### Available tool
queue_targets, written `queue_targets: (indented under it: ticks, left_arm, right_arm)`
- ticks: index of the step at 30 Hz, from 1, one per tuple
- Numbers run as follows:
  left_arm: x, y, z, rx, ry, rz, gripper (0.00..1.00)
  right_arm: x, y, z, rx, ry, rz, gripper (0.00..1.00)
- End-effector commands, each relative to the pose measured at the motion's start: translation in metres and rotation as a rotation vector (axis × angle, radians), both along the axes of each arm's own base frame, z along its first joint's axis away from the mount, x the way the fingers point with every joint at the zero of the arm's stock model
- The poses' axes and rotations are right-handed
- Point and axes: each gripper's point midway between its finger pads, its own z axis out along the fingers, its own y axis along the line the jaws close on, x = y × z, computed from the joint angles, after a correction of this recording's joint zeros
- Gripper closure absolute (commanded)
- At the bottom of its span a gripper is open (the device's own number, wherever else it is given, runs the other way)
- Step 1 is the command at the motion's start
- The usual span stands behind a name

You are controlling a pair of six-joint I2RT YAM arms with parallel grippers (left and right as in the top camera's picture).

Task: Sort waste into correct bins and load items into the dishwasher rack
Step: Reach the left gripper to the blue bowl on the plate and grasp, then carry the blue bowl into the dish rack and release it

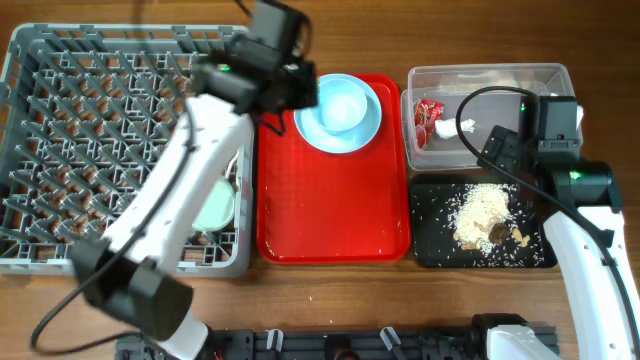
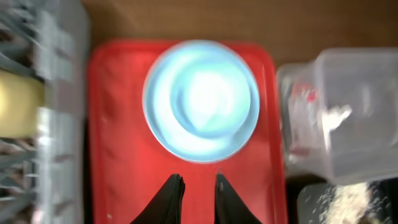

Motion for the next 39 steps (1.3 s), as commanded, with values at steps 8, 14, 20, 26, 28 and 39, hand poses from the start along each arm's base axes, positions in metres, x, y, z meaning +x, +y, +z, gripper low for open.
queue_targets:
  ticks: [8, 14, 20, 26, 28, 39]
  left_arm:
    - [0.017, -0.098, -0.077, -0.019, -0.016, -0.146, 0.57]
    - [0.039, -0.119, -0.115, -0.013, -0.059, -0.171, 0.61]
    - [0.040, -0.125, -0.164, 0.024, -0.008, -0.180, 0.70]
    - [0.044, -0.117, -0.177, 0.076, -0.011, -0.152, 0.78]
    - [0.045, -0.115, -0.176, 0.083, -0.017, -0.146, 0.96]
    - [-0.010, -0.006, 0.094, -0.238, -0.164, -0.108, 0.96]
  right_arm:
    - [0.003, 0.000, 0.006, 0.003, -0.016, 0.003, 0.00]
    - [0.003, 0.000, 0.006, 0.003, -0.016, 0.002, 0.00]
    - [0.003, 0.000, 0.006, 0.003, -0.016, 0.002, 0.00]
    - [0.003, 0.000, 0.006, 0.003, -0.016, 0.002, 0.00]
    - [0.003, 0.000, 0.006, 0.003, -0.017, 0.002, 0.00]
    - [0.003, 0.000, 0.006, 0.003, -0.016, 0.003, 0.00]
